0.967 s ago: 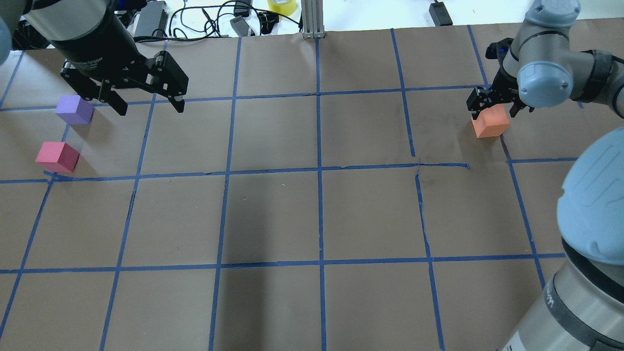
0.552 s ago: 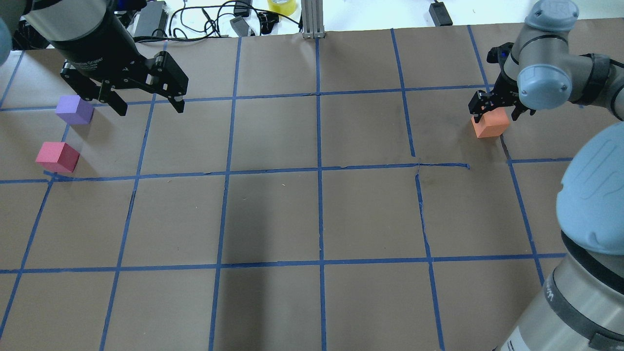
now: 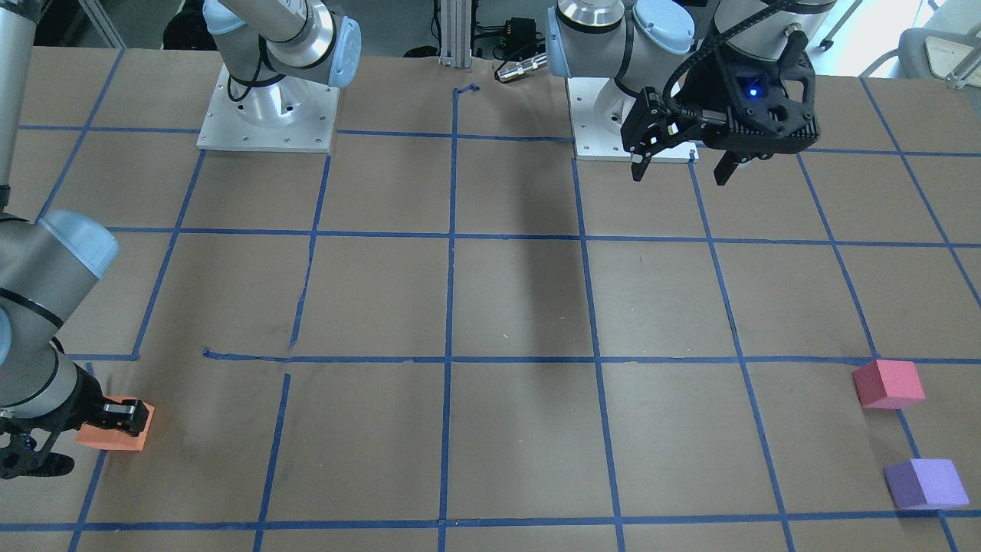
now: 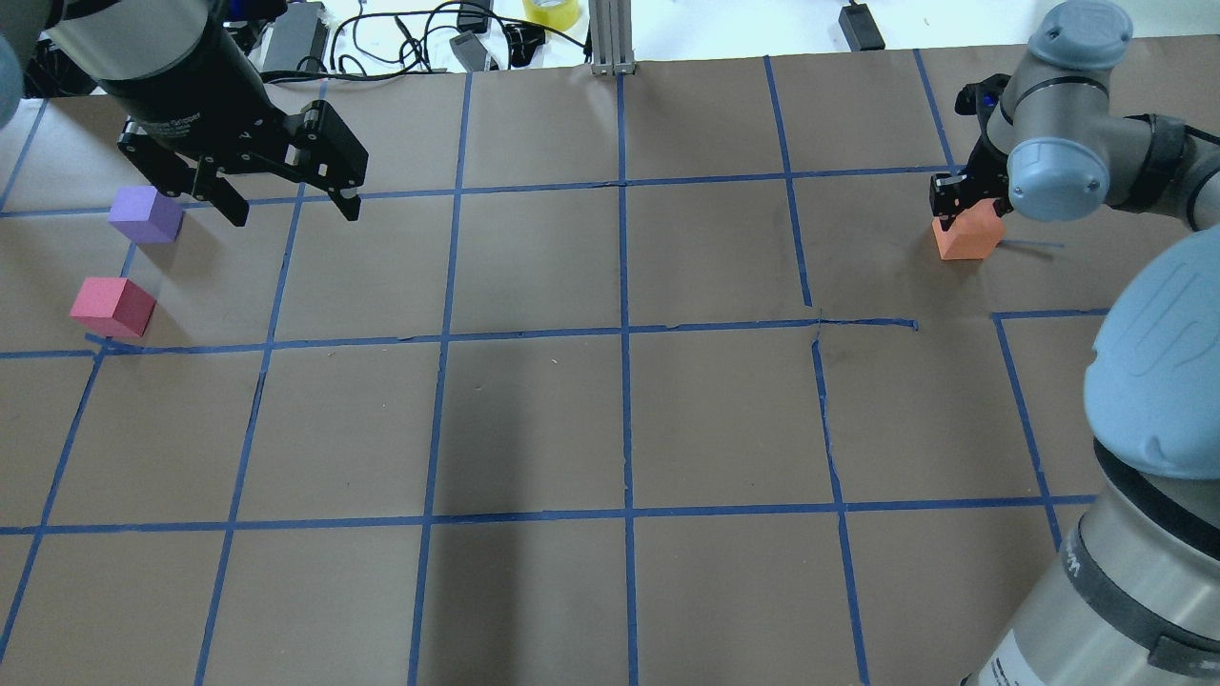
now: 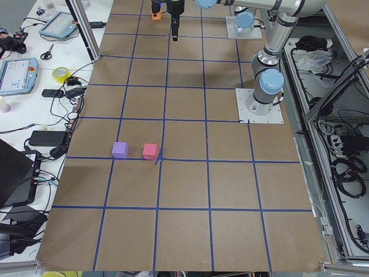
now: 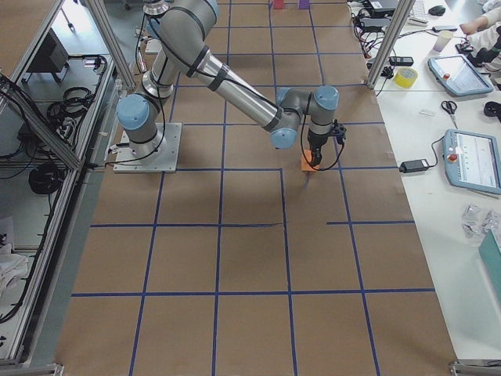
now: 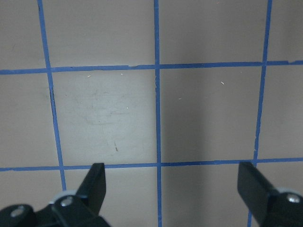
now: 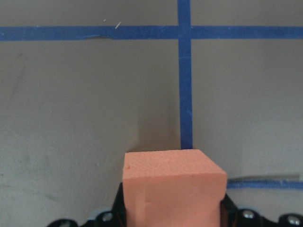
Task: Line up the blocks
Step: 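Carry the orange cube with the right gripper toward the table center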
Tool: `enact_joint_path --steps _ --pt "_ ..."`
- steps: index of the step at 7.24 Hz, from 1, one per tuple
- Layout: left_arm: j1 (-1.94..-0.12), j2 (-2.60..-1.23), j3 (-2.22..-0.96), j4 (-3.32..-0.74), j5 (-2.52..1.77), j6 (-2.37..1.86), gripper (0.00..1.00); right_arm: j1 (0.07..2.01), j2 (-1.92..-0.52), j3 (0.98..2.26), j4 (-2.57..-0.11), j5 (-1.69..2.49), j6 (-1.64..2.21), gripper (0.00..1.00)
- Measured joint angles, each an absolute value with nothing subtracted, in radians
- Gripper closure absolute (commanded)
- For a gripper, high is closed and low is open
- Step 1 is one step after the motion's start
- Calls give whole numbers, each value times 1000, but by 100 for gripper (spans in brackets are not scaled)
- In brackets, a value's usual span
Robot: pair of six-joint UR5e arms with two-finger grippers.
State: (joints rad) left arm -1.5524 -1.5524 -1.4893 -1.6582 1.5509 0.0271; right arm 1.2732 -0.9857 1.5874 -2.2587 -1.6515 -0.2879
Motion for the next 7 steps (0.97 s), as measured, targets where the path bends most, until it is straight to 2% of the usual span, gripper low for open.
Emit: enact_joint_path --steps 7 --pt "-1552 -1552 -1489 -1658 1552 27 0 1295 -1055 1570 -2155 -1607 -268 100"
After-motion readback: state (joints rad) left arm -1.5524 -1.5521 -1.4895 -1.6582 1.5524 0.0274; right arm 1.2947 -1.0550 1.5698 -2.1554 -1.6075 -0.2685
